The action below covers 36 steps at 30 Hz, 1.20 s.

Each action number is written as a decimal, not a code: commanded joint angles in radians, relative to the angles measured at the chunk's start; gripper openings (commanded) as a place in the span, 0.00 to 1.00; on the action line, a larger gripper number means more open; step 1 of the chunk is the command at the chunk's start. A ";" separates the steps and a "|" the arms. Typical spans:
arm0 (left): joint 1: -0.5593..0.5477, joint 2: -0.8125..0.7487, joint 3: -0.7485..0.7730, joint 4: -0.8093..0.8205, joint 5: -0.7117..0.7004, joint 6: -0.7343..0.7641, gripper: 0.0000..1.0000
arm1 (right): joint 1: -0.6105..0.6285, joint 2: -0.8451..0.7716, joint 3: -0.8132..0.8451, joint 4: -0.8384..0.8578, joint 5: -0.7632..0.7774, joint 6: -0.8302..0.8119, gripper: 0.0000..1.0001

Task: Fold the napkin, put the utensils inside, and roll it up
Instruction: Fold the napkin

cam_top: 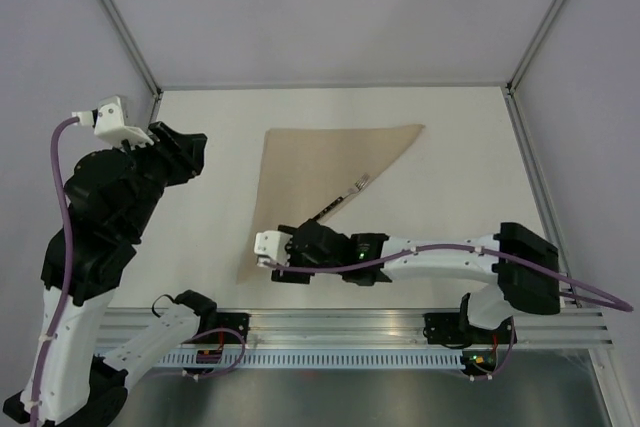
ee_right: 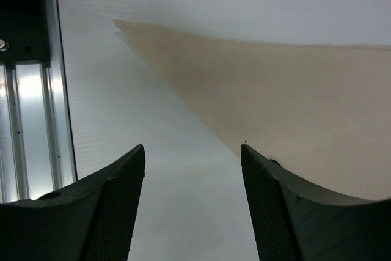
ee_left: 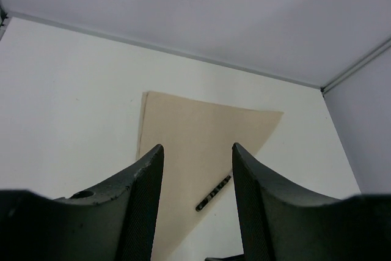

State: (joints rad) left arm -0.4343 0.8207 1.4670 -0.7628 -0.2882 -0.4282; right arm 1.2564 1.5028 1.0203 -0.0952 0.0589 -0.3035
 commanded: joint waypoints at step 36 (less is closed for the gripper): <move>-0.003 -0.130 0.019 -0.214 -0.144 -0.044 0.54 | 0.247 0.556 0.061 0.693 0.242 -0.276 0.66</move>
State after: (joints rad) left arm -0.4343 0.6933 1.4883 -0.9646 -0.4175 -0.4564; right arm 1.4971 2.0434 1.0618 0.5034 0.2939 -0.5636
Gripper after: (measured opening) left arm 0.541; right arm 0.659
